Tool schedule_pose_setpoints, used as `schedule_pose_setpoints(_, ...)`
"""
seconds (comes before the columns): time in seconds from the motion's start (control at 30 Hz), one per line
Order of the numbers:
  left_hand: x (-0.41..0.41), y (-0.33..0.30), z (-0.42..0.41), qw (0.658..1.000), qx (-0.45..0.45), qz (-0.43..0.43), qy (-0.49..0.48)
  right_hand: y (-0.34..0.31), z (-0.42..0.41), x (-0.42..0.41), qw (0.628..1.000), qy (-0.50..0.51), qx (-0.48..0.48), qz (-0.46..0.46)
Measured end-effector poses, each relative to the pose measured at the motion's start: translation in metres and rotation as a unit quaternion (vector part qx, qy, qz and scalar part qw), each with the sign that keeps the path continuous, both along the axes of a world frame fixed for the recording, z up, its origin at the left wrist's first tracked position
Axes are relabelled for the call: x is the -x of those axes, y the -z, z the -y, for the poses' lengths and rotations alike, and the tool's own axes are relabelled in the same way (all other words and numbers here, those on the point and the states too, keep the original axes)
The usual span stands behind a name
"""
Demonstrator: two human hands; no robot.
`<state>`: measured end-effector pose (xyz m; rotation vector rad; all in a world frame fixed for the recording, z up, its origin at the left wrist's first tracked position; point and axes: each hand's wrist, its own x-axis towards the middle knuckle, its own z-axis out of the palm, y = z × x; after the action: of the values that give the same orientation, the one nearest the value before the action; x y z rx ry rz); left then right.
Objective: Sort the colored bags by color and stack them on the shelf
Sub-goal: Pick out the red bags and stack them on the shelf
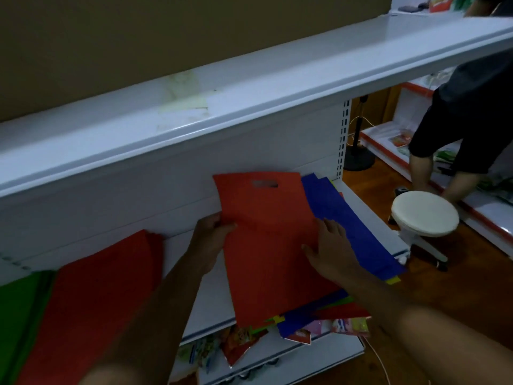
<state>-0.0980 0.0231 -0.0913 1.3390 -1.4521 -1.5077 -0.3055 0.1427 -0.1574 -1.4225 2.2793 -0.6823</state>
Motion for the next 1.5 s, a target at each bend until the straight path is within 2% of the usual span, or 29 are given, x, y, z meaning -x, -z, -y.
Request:
schedule_pose_setpoints(0.1,-0.026,-0.015,0.004,0.997,-0.035,-0.063,-0.042,-0.010,0.015,-0.017,0.995,0.000,0.050,0.085)
schedule_pose_setpoints(0.23,-0.078,-0.033,0.010,0.989,-0.039,-0.092,-0.111,-0.036,0.033,-0.065,0.967,-0.046,0.139,0.208)
schedule_pose_setpoints(0.33,-0.133,-0.040,0.016,0.986,0.025,-0.022,-0.161,-0.054,0.045,-0.116,0.956,-0.088,0.165,0.227)
schedule_pose_setpoints(0.4,-0.179,-0.041,0.022,0.978,0.086,0.049,-0.186,-0.058,0.055,-0.153,0.956,-0.121,0.165,0.210)
schedule_pose_setpoints(0.5,-0.242,-0.039,0.033,0.959,0.133,0.129,-0.214,-0.060,0.067,-0.208,0.963,-0.155,0.152,0.159)
schedule_pose_setpoints(0.6,-0.292,-0.033,0.042,0.945,0.160,0.156,-0.239,-0.056,0.079,-0.260,0.962,-0.180,0.150,0.142)
schedule_pose_setpoints(0.73,-0.344,-0.019,0.056,0.918,0.218,0.266,-0.197,-0.044,0.094,-0.311,0.964,-0.201,0.116,0.133)
schedule_pose_setpoints(0.87,-0.378,0.006,0.065,0.893,0.220,0.367,-0.140,-0.029,0.105,-0.343,0.965,-0.214,0.078,0.127)
schedule_pose_setpoints(1.03,-0.398,0.047,0.068,0.920,0.136,0.366,-0.038,0.003,0.113,-0.362,0.973,-0.218,-0.042,0.056)
schedule_pose_setpoints(1.17,-0.404,0.077,0.076,0.913,0.070,0.400,0.037,0.022,0.112,-0.369,0.969,-0.218,-0.110,-0.015)
schedule_pose_setpoints(1.37,-0.415,0.105,0.088,0.910,0.067,0.406,0.052,0.030,0.110,-0.370,0.971,-0.210,-0.110,-0.015)
schedule_pose_setpoints(1.5,-0.401,0.085,0.085,0.916,0.096,0.390,0.013,0.022,0.105,-0.360,0.979,-0.189,-0.071,0.002)
